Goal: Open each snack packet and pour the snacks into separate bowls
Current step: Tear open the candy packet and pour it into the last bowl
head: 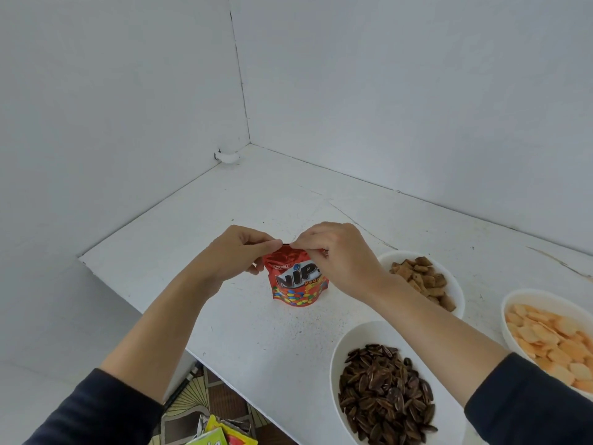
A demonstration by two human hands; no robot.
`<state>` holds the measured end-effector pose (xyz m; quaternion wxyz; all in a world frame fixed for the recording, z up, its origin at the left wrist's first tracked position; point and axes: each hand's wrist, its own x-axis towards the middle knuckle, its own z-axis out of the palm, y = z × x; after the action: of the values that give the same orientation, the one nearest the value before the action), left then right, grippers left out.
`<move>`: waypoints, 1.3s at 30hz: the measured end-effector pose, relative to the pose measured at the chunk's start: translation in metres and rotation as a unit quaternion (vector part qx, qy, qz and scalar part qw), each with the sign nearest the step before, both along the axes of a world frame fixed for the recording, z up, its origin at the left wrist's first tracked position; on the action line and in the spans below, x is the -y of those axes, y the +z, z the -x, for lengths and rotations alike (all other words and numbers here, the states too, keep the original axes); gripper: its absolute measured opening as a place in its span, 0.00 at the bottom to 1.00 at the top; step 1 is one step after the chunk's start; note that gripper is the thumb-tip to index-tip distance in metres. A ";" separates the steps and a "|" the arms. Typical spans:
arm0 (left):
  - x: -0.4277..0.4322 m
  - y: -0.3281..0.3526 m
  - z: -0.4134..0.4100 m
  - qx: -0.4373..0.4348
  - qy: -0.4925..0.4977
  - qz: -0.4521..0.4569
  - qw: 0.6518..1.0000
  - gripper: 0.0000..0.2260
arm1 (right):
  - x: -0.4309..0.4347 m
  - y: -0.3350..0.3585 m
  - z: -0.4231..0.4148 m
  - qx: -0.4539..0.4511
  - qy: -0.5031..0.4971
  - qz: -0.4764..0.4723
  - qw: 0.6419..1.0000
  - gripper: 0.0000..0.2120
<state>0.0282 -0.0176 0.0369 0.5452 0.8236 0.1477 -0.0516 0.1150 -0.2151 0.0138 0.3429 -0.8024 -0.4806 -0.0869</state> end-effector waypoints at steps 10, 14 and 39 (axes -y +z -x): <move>0.005 0.006 -0.011 -0.026 0.000 -0.004 1.000 0.15 | -0.010 0.007 -0.001 -0.045 0.017 0.007 0.999 0.06; 0.006 0.008 -0.010 -0.018 -0.012 -0.010 1.000 0.14 | -0.011 0.011 0.001 -0.093 0.014 0.019 0.995 0.05; 0.010 0.003 0.015 -0.004 -0.009 -0.053 0.999 0.11 | 0.000 0.010 0.008 -0.119 0.035 0.064 0.990 0.02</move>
<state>0.0136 -0.0279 0.0402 0.4999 0.8523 0.1450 -0.0518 0.1066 -0.2154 0.0238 0.3484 -0.8102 -0.4685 0.0523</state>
